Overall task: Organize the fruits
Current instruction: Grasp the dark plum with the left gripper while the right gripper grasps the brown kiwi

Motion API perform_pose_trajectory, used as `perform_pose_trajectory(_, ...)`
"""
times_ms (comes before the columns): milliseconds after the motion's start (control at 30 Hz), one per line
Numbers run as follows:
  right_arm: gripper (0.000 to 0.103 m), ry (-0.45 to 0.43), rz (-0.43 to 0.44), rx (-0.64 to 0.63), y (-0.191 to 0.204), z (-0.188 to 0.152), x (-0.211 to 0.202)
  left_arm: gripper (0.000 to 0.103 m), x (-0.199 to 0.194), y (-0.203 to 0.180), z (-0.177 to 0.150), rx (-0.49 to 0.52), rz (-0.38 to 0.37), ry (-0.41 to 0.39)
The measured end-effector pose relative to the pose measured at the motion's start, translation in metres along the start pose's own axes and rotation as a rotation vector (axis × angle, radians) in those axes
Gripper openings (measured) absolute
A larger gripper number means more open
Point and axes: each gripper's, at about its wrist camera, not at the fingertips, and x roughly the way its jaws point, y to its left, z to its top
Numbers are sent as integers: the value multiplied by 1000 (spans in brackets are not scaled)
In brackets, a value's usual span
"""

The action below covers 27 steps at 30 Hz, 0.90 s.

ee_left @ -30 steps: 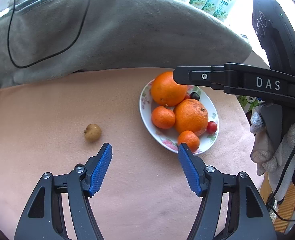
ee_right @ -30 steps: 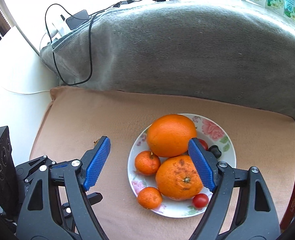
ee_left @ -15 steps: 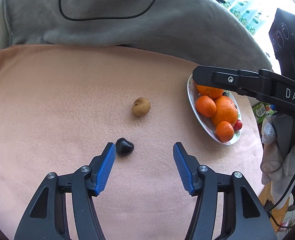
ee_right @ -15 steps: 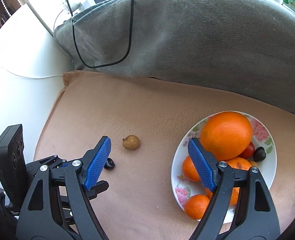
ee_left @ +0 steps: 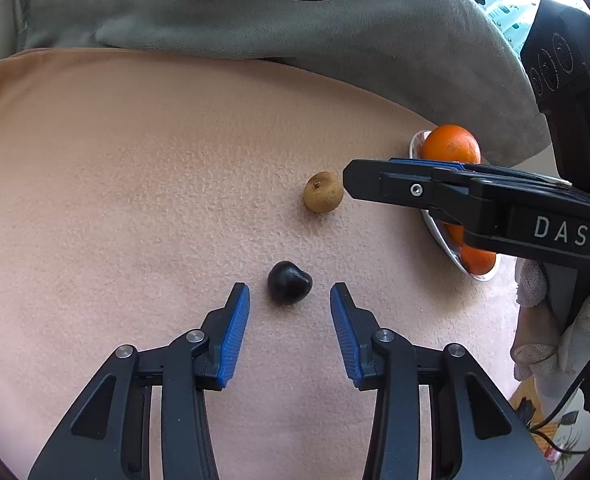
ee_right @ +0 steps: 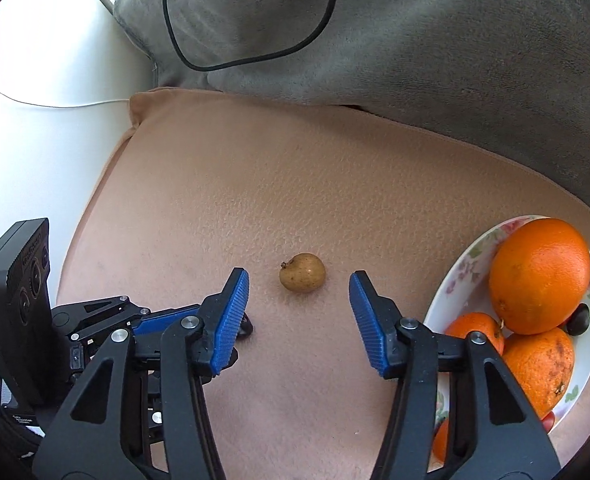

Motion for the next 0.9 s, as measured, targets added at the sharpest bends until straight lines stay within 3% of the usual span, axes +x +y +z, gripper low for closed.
perform_pose_trajectory(567,44,75,-32,4,2,12,46,37,16,-2,8,5,-13,20)
perform_pose_trajectory(900,33,77,-26,7,1,12,48,25,16,-21,7,21,-6,11)
